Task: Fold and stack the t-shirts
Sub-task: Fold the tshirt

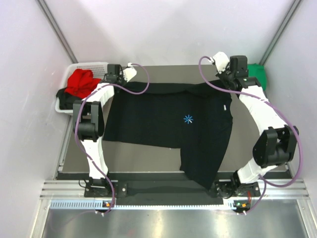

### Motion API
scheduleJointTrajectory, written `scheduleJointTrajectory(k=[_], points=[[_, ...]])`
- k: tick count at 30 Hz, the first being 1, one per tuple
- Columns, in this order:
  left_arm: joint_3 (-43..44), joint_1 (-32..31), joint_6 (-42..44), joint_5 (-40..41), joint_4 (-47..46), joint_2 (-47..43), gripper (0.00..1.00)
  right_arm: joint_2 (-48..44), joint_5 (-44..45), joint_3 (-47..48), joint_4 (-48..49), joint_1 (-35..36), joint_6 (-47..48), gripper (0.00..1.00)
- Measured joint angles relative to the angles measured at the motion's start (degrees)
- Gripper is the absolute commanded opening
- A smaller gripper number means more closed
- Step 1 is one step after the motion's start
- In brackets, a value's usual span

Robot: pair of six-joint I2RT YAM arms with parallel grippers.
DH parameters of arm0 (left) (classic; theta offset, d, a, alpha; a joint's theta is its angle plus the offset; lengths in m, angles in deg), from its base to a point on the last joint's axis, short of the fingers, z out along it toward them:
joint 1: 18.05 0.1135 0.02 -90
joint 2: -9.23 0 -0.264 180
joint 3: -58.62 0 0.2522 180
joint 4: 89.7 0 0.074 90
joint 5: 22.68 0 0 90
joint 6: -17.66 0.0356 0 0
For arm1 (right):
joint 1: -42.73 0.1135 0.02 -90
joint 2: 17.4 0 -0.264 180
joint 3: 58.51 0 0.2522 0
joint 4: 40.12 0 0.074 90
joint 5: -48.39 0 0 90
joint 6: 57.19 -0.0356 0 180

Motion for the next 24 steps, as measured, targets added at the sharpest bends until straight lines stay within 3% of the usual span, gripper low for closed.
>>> scheduleJointTrajectory(k=[24], points=[[-8.35,0.63,1.11,1.81,-0.20,-2.75,0.00,-7.67,-4.02,-9.29,-5.97,2.34,-5.18,0.00]])
